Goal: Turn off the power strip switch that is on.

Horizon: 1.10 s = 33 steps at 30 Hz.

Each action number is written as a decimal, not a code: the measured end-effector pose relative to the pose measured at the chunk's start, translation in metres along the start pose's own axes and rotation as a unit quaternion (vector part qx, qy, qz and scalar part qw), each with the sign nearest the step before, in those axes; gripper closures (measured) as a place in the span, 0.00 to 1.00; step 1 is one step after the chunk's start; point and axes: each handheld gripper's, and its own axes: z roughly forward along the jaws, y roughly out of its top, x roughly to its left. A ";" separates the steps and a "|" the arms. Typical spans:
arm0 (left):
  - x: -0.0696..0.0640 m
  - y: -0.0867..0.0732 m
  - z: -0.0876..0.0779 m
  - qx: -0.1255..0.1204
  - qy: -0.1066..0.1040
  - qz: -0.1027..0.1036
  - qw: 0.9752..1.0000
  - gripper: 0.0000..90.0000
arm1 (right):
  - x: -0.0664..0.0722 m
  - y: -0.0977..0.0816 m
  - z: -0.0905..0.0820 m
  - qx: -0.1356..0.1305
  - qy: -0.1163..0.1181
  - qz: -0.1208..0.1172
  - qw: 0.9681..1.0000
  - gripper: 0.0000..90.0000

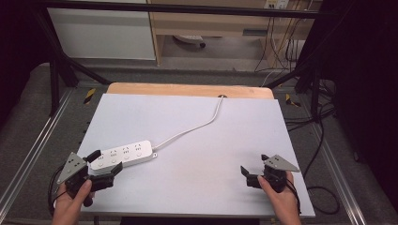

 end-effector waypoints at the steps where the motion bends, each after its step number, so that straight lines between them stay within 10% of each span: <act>1: 0.000 0.000 0.000 0.001 0.001 0.000 1.000 0.06 | 0.000 0.000 0.000 0.000 0.000 0.000 1.000 0.08; 33: -0.012 0.023 0.001 -0.021 0.003 -0.013 1.000 0.09 | 0.004 0.006 -0.014 -0.012 -0.001 -0.008 1.000 0.05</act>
